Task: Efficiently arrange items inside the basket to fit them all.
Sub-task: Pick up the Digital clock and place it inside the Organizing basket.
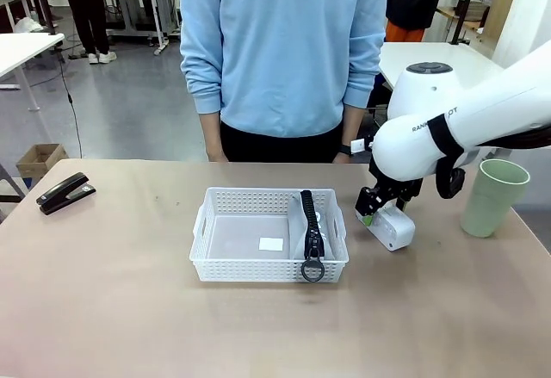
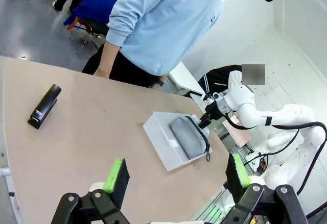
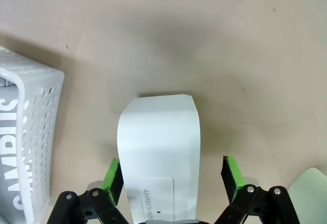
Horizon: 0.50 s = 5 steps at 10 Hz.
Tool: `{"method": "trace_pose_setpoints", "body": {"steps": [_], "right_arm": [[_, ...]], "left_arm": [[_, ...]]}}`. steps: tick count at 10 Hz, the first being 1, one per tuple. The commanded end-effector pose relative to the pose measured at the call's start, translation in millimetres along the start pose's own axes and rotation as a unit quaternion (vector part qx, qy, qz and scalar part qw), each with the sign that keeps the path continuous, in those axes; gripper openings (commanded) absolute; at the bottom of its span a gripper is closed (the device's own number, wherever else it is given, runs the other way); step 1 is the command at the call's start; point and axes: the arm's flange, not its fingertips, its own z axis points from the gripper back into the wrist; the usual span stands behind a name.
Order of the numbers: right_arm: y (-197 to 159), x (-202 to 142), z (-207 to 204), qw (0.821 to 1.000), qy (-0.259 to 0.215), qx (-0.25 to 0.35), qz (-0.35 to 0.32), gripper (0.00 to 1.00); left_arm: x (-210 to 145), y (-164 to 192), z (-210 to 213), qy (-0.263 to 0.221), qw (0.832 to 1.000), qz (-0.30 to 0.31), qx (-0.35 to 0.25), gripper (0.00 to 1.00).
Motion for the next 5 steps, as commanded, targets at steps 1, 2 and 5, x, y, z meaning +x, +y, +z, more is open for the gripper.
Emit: {"method": "trace_pose_setpoints", "body": {"steps": [1,2,5], "right_arm": [[-0.6,2.0,-5.8,1.0,-0.001,-0.01,0.003,1.0],[-0.2,0.8,-5.0,1.0,-0.003,-0.012,0.003,1.0],[0.1,0.0,-3.5,1.0,0.0,-0.015,0.008,1.0]], "left_arm": [[0.5,-0.9,-0.4,-0.008,1.0,-0.009,-0.007,1.0],[0.5,-0.9,-0.4,-0.008,1.0,-0.009,-0.007,1.0],[0.5,-0.9,-0.4,-0.008,1.0,-0.009,-0.007,1.0]]}}
